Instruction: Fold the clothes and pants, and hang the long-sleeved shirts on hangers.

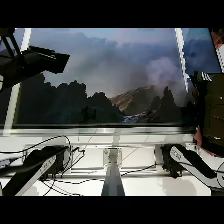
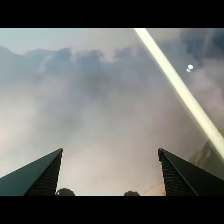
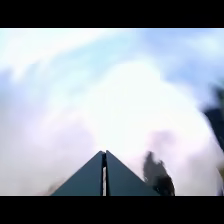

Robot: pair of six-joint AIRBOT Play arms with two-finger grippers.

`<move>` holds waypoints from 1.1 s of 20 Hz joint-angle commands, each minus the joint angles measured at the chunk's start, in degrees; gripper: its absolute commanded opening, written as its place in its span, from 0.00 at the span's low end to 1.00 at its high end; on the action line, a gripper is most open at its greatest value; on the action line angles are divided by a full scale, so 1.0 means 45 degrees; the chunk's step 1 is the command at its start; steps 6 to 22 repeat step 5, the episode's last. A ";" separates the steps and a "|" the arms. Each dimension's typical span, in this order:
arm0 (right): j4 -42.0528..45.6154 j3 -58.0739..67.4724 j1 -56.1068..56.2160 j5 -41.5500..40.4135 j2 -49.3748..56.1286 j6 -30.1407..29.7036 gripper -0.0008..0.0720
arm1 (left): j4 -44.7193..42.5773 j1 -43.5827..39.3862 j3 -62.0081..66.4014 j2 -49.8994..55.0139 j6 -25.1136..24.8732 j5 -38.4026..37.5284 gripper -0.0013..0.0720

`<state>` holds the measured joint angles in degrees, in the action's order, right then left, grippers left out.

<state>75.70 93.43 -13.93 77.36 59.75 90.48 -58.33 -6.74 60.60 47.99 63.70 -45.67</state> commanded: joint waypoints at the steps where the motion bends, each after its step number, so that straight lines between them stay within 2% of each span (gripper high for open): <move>1: -0.0126 -0.0005 0.3468 -0.0423 -0.0010 -0.3857 0.07 | 0.0000 0.0015 0.0005 -0.0015 0.0000 0.0000 0.96; 5: -0.0112 -0.0005 0.4906 -0.0432 -0.0010 -0.4070 0.07 | 0.0000 0.0015 0.0005 -0.0015 0.0000 0.0000 0.96; 22: -0.0112 -0.0005 0.4906 -0.0432 -0.0010 -0.4070 0.07 | 0.0000 0.0015 0.0005 -0.0015 0.0000 0.0000 0.96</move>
